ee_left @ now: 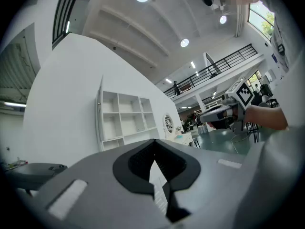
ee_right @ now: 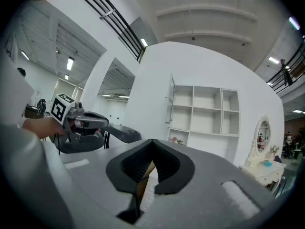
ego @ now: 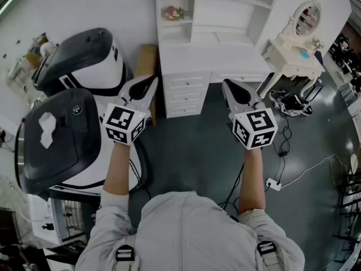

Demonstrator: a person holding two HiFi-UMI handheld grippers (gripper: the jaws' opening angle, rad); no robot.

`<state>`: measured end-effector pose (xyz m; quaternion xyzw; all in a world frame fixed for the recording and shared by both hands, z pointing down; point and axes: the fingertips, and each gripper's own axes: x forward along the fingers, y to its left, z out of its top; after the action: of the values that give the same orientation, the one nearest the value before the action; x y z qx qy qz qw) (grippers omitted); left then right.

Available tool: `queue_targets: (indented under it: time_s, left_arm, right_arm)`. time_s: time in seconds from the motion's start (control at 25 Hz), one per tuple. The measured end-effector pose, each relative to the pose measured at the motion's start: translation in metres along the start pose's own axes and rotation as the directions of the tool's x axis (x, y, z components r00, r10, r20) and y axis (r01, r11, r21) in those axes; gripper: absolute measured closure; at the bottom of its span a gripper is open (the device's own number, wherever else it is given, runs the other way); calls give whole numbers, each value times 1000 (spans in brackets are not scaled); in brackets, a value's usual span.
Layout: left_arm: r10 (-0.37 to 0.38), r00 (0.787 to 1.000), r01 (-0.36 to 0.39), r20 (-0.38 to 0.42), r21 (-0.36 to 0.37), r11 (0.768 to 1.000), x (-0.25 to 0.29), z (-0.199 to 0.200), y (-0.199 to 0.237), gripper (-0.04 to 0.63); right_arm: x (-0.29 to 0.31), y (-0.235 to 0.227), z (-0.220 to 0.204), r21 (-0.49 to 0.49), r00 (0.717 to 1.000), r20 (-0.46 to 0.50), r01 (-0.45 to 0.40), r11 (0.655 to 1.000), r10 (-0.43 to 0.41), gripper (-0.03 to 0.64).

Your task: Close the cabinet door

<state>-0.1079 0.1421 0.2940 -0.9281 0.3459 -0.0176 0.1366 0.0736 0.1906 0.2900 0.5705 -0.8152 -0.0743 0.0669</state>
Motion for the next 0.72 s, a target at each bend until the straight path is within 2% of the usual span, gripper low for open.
queue_targets:
  time_s: [0.28,0.36,0.72]
  left_arm:
    - [-14,1000,14,-8,-4,1000,14,-5,-17,577]
    - [-12,1000,12,-17,-6,1000,17,-7,-21,577]
    - [60,995,-62,-74,-24,998,20,-22,-29,577]
  right_arm:
    - [0,-5,-13,-48,998,-51,-46,998,43,615]
    - [1,-8,-18,-35,997,-61,-58,998,56,615]
    - [-4,-32,-38,-5,995,-70,-79,997,78,615]
